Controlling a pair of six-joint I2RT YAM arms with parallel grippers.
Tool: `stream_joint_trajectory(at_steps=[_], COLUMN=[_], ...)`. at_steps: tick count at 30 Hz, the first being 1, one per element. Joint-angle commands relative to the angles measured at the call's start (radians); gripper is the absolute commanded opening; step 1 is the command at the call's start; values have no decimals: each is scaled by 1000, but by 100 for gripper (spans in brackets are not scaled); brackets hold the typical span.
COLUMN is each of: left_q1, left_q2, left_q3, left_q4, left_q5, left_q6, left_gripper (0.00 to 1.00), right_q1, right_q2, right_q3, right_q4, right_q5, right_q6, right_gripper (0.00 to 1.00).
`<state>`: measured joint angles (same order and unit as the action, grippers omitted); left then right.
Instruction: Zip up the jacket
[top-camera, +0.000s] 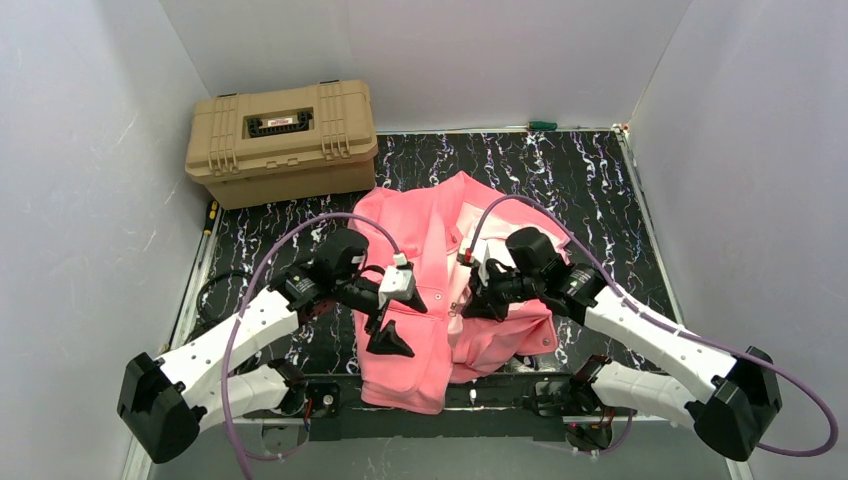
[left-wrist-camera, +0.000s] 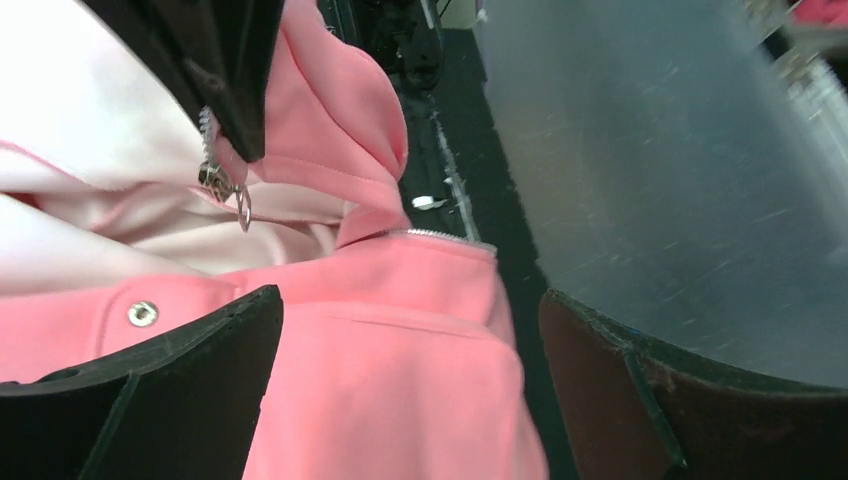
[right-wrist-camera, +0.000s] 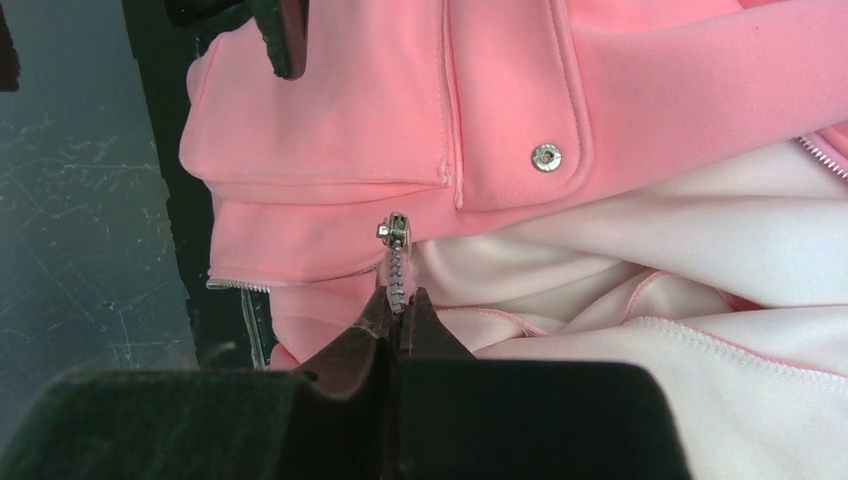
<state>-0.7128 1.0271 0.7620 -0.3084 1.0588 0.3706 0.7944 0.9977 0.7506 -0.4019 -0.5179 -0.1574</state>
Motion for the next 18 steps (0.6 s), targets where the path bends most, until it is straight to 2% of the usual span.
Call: stream_joint_trajectory(at_steps=[1,6,10,14,17,18], left_q1=[-41,-44,-86,-119,-119,-119], left_q2=[10,155,214,310,357,384], left_q3=[-30,-7,-40,-49,-61,-55], left_q4=[-79,-128,-175,-95,-25,-5], left_q5=[-94,-91,-174,-257,-308,-337], left_q6=[357,497,674,624,632,632], left_gripper=[98,98,98,97,87,70], right_q1=[-11,-24,-68,-77,-78,-78], right_q2=[28,89,90,48,25,20], right_q3=[36,21,-9,-74,-103,-106], right_q4=[49,78,85,103,97,101], right_q5=[15,211,342,570,701,726], right_q6=[-11,0,101,292,393,420], right_gripper=[1,1,1,1,1,1])
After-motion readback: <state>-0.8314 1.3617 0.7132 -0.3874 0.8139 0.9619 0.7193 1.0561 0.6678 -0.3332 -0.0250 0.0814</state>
